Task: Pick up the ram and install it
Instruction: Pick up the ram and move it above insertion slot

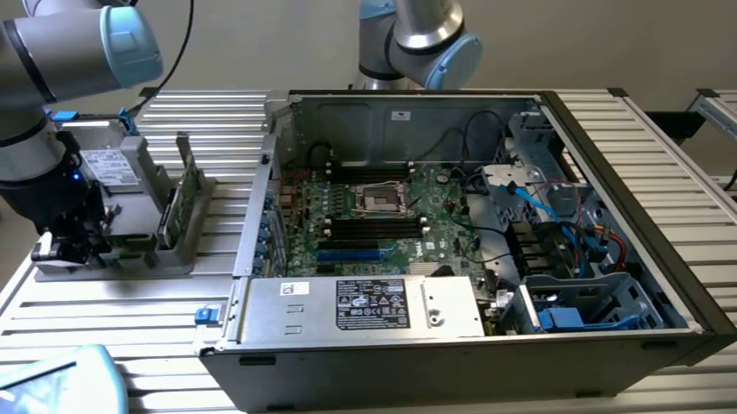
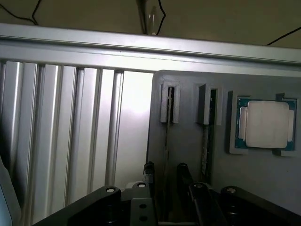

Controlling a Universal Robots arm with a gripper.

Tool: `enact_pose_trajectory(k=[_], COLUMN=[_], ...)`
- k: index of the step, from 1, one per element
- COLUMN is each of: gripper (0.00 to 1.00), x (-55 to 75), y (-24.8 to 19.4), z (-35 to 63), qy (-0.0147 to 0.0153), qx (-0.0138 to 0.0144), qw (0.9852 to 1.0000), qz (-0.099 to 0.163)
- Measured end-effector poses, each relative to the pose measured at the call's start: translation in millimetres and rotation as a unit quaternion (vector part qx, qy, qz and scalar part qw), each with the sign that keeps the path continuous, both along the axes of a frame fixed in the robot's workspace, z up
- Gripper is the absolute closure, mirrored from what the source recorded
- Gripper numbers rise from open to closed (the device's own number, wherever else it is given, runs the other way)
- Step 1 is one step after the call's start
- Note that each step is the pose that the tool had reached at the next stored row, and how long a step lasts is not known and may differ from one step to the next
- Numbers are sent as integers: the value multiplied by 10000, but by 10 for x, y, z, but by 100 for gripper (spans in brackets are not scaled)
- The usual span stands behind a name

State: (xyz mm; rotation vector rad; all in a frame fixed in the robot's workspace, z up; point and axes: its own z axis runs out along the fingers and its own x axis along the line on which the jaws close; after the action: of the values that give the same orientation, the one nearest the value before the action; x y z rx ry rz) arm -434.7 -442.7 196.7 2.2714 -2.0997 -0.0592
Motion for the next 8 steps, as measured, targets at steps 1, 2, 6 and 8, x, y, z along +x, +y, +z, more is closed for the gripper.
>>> enact_pose_trajectory(k=[1,2,6,8], gripper=[67,67,67,67], x=[0,0,2,5], y=[0,0,1,2], z=[-11,-17,-36,-40], qy=[-1,-3,-9,-10], qx=[0,1,20,31], qw=[10000,10000,10000,10000], qz=[-1,-3,-21,-34])
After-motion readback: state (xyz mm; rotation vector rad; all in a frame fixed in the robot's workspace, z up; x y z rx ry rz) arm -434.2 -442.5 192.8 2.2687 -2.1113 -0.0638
